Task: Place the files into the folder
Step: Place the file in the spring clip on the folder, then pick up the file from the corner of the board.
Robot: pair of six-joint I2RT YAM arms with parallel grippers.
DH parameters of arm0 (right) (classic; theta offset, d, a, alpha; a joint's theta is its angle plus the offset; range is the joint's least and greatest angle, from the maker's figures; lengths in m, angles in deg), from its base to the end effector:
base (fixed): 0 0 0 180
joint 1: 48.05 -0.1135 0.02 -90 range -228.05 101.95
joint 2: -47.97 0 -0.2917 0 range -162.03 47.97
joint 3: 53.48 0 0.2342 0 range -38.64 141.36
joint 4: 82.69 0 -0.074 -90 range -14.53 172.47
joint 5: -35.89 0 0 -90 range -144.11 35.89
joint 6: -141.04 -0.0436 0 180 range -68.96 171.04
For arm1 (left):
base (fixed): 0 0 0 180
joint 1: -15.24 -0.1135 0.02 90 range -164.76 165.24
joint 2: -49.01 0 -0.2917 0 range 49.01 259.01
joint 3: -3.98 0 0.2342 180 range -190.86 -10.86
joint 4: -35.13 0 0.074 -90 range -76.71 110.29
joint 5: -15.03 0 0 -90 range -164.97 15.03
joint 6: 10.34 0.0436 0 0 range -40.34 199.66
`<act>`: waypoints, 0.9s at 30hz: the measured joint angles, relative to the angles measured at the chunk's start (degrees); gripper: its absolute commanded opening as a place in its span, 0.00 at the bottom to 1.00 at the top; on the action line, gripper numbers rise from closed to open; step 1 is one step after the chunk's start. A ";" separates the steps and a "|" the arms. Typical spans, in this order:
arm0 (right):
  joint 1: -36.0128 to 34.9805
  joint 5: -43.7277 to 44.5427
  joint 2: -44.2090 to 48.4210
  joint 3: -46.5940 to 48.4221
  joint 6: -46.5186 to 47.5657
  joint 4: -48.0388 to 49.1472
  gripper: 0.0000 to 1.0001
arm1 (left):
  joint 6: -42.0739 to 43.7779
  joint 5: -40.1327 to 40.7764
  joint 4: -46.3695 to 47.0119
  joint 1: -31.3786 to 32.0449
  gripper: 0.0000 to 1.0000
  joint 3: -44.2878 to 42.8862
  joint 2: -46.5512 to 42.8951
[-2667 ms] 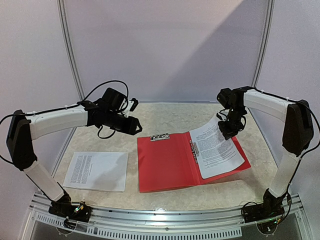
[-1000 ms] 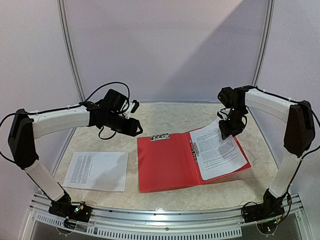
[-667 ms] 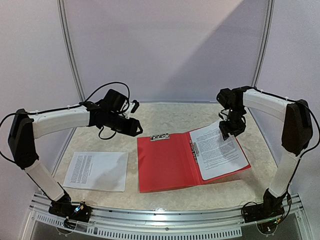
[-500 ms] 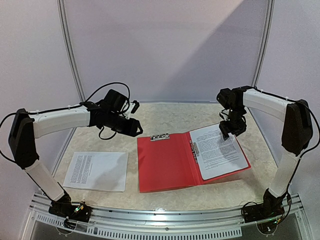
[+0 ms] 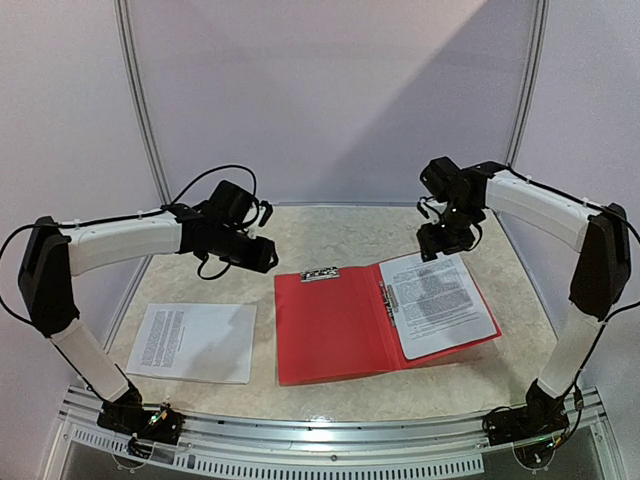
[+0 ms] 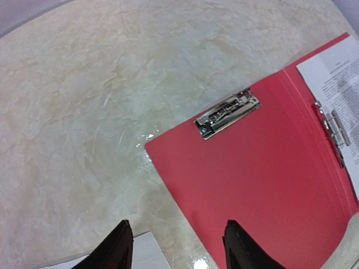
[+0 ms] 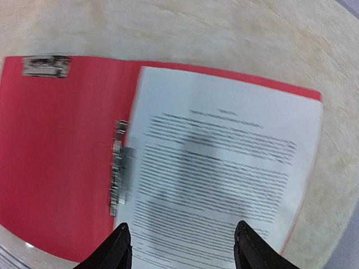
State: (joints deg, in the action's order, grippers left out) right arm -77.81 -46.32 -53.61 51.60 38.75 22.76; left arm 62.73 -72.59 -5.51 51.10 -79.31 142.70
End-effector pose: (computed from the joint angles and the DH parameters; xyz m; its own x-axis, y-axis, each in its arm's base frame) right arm 0.3071 0.1688 0.3027 -0.8988 -0.2710 -0.3446 -0.2684 0.9617 -0.0561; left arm 0.2791 -0.1995 0.2709 -0.7672 0.1955 -0.6109 0.3562 0.9219 -0.1522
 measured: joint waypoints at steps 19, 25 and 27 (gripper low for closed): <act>-23.28 -25.35 -20.79 5.73 -9.66 35.28 0.63 | -17.51 6.38 2.97 -14.88 0.79 28.13 -18.45; -26.95 -25.09 -25.42 7.93 -18.12 42.05 0.62 | -20.22 4.33 4.35 -18.21 0.78 30.67 -18.45; -27.54 -25.07 -26.38 8.39 -21.22 44.13 0.60 | -20.72 3.63 5.16 -19.17 0.78 31.30 -18.43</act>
State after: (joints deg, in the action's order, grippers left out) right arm -105.35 -71.39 -79.99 59.99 17.53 66.89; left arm 42.01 -68.97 -0.36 31.93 -48.01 124.28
